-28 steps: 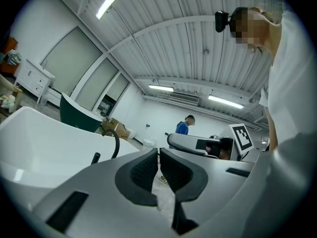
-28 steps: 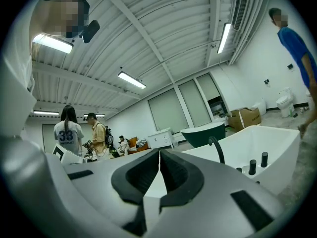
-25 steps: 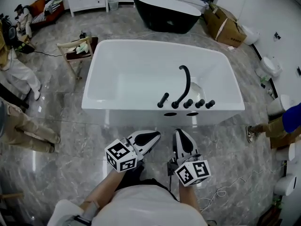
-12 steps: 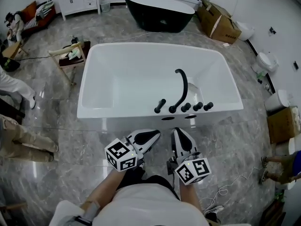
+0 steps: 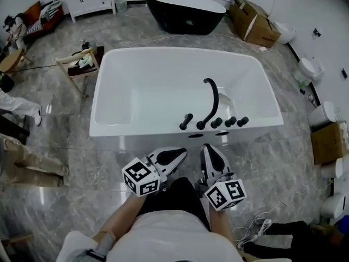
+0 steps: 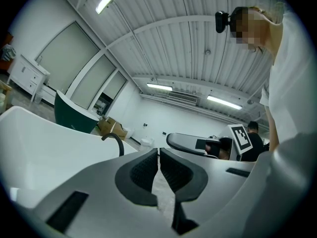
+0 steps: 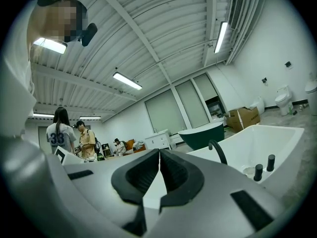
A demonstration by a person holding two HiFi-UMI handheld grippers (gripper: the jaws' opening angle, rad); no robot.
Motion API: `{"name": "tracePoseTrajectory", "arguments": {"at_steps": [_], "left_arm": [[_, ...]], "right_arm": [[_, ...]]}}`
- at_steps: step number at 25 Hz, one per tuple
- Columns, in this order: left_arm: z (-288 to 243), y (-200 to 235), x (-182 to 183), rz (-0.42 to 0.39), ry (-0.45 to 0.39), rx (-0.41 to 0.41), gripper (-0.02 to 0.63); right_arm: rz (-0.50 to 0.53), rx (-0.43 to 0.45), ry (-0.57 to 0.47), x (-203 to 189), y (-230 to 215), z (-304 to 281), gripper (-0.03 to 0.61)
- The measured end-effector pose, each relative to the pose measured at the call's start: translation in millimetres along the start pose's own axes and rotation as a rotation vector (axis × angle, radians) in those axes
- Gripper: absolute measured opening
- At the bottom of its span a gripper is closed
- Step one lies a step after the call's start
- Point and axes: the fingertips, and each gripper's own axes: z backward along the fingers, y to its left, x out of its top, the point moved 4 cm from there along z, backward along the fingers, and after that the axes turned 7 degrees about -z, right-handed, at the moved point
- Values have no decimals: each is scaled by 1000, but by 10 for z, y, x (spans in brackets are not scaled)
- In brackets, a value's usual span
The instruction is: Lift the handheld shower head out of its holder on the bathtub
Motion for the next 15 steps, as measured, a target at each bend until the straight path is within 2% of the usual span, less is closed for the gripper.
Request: {"name": "tracePoseTrajectory", "arguments": {"at_steps": [15], "left_arm": [[-150, 166, 58, 11, 13, 39, 20]], "right_arm": [[-16, 4, 9, 128, -179, -155, 18]]}}
